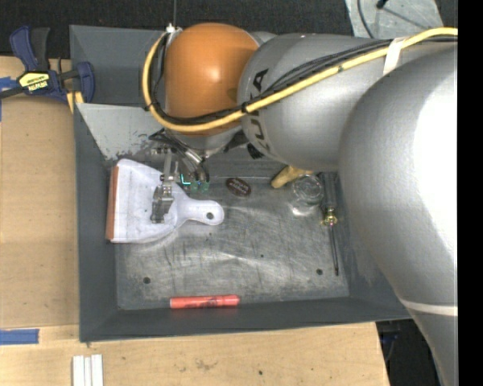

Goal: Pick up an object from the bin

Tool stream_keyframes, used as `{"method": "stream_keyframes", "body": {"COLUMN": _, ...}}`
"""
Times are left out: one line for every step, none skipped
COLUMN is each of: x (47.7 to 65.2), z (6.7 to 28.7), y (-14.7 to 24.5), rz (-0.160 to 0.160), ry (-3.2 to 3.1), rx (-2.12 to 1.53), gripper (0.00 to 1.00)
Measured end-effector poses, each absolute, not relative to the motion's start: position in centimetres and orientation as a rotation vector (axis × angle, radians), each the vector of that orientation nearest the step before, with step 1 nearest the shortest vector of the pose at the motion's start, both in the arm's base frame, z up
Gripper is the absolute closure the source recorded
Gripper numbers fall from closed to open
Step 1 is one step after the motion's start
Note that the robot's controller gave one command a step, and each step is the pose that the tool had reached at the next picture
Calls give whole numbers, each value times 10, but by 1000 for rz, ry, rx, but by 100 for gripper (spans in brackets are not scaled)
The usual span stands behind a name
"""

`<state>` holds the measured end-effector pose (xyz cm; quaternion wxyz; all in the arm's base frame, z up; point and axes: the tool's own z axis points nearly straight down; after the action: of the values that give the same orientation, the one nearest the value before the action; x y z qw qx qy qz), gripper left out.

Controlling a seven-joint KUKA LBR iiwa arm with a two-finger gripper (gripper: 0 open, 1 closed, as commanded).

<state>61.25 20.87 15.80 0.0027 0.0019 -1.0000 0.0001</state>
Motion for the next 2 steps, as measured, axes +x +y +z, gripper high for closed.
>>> {"method": "stream_keyframes", "body": {"x": 615, "z": 163, "y": 208, "rz": -2, "ry": -3144, "rx": 1, "gripper": 0}}
{"method": "stream_keyframes", "body": {"x": 609, "z": 125, "y": 153, "rz": -5, "ry": -3147, "rx": -27, "gripper": 0}}
